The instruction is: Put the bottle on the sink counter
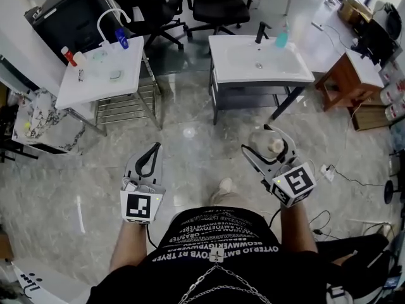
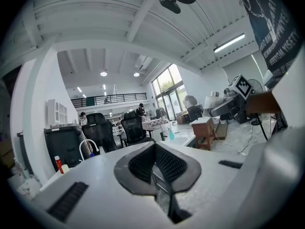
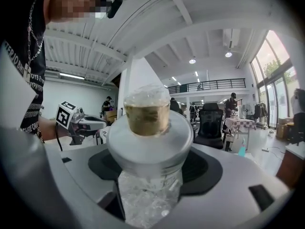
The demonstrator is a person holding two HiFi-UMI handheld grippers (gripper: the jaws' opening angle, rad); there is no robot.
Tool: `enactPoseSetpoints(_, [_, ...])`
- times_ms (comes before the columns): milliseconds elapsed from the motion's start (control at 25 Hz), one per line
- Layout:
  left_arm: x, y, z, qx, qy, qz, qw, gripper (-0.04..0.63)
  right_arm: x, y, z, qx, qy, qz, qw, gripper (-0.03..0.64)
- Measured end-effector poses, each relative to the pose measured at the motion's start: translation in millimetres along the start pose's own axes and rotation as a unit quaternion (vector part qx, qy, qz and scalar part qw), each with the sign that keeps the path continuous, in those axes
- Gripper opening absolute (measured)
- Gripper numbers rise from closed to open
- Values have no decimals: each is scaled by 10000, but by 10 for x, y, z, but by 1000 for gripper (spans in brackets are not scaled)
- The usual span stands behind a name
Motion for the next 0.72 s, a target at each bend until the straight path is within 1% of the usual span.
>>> enactPoseSetpoints(280, [113, 49, 831, -59, 36, -1, 10000, 6, -13, 705, 266, 63, -76, -20, 9999, 336])
enactPoseSetpoints(480, [142, 76, 1369, -17, 59, -154, 9999, 6, -37, 1168, 477, 179, -117, -52, 9998, 336])
enactPoseSetpoints(600, [177, 116, 1651, 41, 26, -121, 9999, 6, -25, 1460, 564, 277, -61, -163, 9995, 336])
enactPoseSetpoints(720, [223, 172, 1887, 124, 31, -60, 9999, 6, -73, 1759, 600, 278, -87, -154, 9995, 336])
Point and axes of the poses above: the fingertips, and each gripper's own axes: z forward along the fingers, y to its right, x out of its top, the point moved 2 cm from there along -z, backward along the fingers, and after that the axes turned 1 degree about y, right-handed, at the moved point
